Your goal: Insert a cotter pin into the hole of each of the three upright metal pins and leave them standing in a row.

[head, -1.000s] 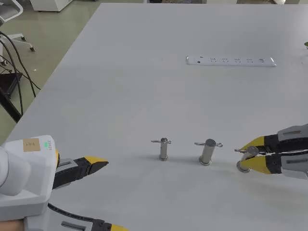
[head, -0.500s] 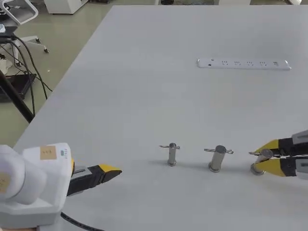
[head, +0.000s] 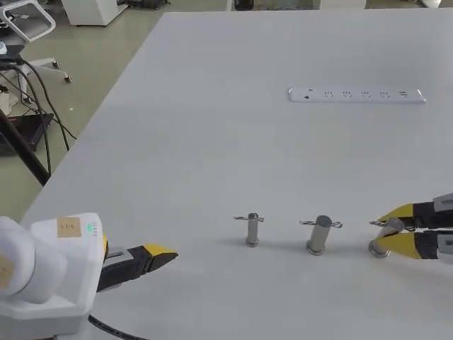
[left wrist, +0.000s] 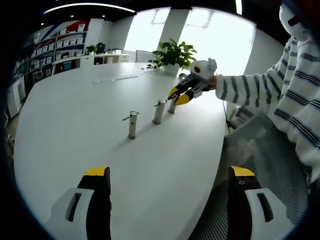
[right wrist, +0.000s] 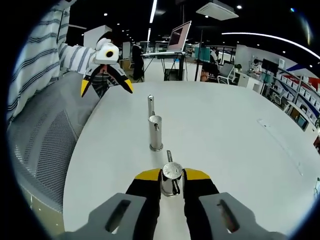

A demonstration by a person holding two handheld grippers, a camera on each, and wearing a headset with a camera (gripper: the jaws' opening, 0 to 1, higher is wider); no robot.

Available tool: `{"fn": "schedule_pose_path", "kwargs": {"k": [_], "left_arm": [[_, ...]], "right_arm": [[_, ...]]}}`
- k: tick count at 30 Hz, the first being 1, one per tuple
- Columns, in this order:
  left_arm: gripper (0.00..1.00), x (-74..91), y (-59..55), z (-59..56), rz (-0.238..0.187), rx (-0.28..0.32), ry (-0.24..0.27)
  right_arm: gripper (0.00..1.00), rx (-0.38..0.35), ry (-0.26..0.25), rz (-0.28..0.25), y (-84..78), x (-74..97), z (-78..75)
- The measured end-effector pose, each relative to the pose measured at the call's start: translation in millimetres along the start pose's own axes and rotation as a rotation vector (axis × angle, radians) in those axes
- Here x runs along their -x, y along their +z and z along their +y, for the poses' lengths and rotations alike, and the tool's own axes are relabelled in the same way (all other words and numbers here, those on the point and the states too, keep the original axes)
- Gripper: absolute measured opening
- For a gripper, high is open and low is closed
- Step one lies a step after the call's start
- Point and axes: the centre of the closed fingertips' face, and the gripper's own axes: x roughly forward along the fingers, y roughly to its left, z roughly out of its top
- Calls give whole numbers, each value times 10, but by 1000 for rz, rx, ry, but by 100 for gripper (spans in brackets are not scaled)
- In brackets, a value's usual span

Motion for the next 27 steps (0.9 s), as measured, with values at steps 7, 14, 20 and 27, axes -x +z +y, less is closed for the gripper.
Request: {"fn": "schedule_pose_path", "kwargs": {"k": [7, 14, 20, 27], "left_arm": [[97, 55, 91, 36, -43, 7, 23], [98, 90, 176, 56, -101, 32, 35], [98, 118, 205, 90, -153, 88, 63], [98, 92, 165, 143, -153, 106, 72]], "right_arm": [[42, -75, -85, -49, 247, 174, -75], [69, -253, -129, -235, 606, 359, 42], [85, -291, -195, -210, 553, 418, 162], [87, -388, -253, -202, 422, 453, 306]]}}
